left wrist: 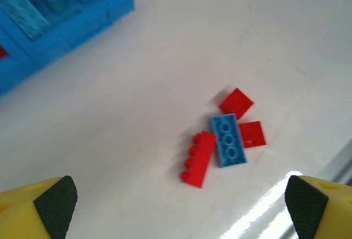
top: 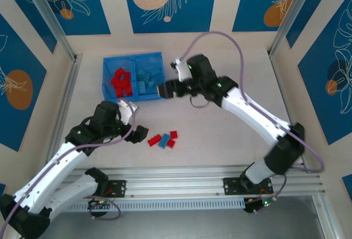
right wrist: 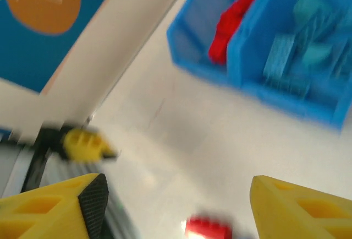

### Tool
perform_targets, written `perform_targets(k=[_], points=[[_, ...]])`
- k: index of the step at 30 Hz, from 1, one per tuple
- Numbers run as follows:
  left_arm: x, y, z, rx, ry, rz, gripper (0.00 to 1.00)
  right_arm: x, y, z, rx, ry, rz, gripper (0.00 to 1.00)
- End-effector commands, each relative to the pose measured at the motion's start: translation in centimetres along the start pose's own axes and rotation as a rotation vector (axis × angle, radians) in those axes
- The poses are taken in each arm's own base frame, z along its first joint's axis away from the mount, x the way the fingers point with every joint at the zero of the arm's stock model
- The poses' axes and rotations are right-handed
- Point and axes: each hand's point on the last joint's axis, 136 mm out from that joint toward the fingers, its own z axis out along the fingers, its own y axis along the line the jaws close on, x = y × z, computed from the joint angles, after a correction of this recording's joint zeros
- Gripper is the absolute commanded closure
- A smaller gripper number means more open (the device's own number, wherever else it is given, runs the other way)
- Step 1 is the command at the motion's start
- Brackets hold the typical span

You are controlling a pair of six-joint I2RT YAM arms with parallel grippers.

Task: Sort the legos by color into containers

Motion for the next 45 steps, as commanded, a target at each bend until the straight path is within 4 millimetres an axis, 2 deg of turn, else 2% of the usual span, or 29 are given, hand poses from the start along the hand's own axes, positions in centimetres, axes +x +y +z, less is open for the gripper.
perform_targets(k=[1, 4, 5, 9, 11, 15, 18, 26, 29, 32, 34, 38, 42, 45], points=[[1.3, -1.8, 2.9, 0.1, 0.082, -0.139, 0.0, 5.0, 0.8, -1.8, -0.082, 0.038, -0.009, 0.24], [3.1, 0.3, 5.8, -0.023, 0.208, -0.199, 0.04, 9.3, 0.3, -3.9, -0.081, 0.048, 0.025, 0.21], [3.7, 0.5, 6.7, -0.03, 0.252, -0.205, 0.05, 10.6, 0.1, -4.5, -0.081, 0.049, 0.038, 0.19], [5.1, -1.5, 9.8, 0.095, 0.349, -0.224, 0.1, 13.8, -1.8, -6.1, -0.015, 0.031, 0.085, 0.15], [5.9, -1.8, 10.7, 0.106, 0.389, -0.216, 0.14, 14.2, -2.3, -6.7, 0.012, 0.022, 0.092, 0.15], [7.8, -0.5, 12.0, 0.032, 0.452, -0.206, 0.27, 13.9, -2.1, -7.3, 0.017, 0.003, 0.094, 0.15], [8.7, -0.3, 12.7, 0.019, 0.476, -0.225, 0.35, 13.6, -1.6, -7.6, 0.007, 0.004, 0.105, 0.15], [9.5, -2.6, 13.2, 0.16, 0.495, -0.252, 0.36, 13.3, -1.2, -9.0, 0.032, -0.037, 0.157, 0.15], [10.5, -1.8, 13.4, 0.119, 0.517, -0.237, 0.38, 13.7, -0.6, -9.3, 0.013, -0.044, 0.18, 0.15], [12.1, 0.0, 14.1, 0.014, 0.545, -0.234, 0.5, 13.6, -0.3, -9.4, 0.01, -0.075, 0.172, 0.15], [12.5, 0.3, 14.5, -0.013, 0.556, -0.268, 0.54, 13.2, 0.2, -10.0, 0.008, -0.076, 0.171, 0.15], [12.0, 1.3, 14.7, -0.088, 0.5, -0.285, 0.71, 12.9, 1.2, -10.2, -0.01, -0.082, 0.14, 0.15], [10.7, 1.7, 14.4, -0.116, 0.435, -0.301, 0.77, 13.7, 1.7, -9.1, -0.028, -0.015, 0.145, 0.15], [8.8, 2.1, 13.3, -0.139, 0.346, -0.318, 0.83, 14.0, 2.0, -8.1, -0.034, 0.026, 0.129, 0.15]])
